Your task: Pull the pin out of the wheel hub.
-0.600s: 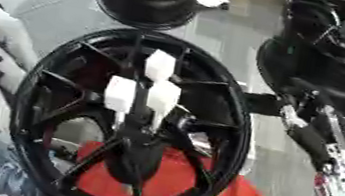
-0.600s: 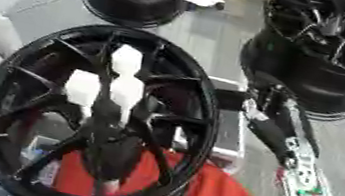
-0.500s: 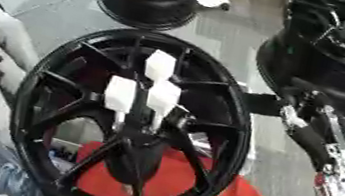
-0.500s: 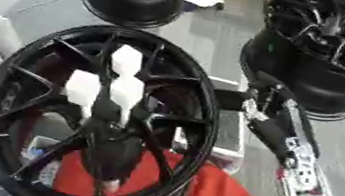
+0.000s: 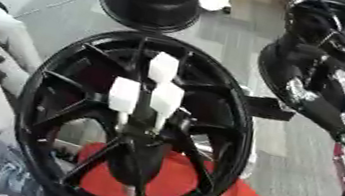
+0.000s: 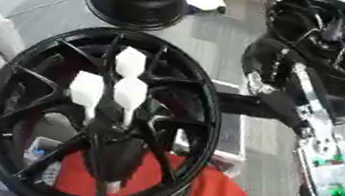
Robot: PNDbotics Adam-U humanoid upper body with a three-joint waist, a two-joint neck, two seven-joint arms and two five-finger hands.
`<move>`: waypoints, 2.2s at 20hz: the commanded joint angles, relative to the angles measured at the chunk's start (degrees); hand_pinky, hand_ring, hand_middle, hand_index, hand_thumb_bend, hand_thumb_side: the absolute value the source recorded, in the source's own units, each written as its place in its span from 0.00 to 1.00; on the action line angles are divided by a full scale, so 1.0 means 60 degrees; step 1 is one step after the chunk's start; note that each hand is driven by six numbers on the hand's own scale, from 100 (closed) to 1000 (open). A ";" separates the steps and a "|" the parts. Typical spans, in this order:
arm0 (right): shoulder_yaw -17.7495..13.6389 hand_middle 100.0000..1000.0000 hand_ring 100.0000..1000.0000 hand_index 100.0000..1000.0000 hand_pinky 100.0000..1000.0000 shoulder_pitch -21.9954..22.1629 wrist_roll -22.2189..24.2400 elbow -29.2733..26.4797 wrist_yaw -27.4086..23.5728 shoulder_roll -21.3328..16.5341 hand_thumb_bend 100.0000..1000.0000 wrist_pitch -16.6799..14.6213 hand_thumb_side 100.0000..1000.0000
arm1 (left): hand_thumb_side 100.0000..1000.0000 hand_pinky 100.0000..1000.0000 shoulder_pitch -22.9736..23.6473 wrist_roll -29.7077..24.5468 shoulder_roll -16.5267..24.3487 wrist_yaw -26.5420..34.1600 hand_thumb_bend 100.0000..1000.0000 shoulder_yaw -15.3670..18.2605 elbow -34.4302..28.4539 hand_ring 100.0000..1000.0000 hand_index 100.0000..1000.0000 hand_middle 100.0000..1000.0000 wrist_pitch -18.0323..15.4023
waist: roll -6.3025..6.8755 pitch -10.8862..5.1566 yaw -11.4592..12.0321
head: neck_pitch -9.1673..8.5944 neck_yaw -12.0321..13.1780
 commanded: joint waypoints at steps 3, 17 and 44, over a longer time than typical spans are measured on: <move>0.0943 0.76 0.71 0.88 0.70 -0.1575 0.1583 -0.0611 0.0064 -0.1409 0.00 0.0365 0.18 | 0.67 0.59 -0.0052 -0.0098 0.0151 -0.0013 0.00 -0.0070 -0.0178 0.56 0.79 0.62 -0.0023 | -0.0004 -0.0162 0.0071 | 0.0049 -0.0083; 0.3504 0.94 0.90 0.96 0.81 -0.5039 0.7487 -0.0534 0.0490 -0.1778 0.02 0.0613 0.16 | 0.67 0.59 0.0032 -0.0135 0.0208 -0.0041 0.00 -0.0095 -0.0171 0.56 0.79 0.62 -0.0017 | -0.0077 -0.0268 0.0120 | 0.0049 -0.0122; 0.4696 0.94 0.94 0.98 0.87 -0.5902 0.7780 0.2914 0.3916 0.0208 0.00 -0.1727 0.08 | 0.67 0.59 -0.0041 -0.0209 0.0178 -0.0032 0.00 -0.0158 -0.0183 0.56 0.79 0.62 -0.0044 | -0.0057 -0.0196 0.0331 | 0.0049 -0.0252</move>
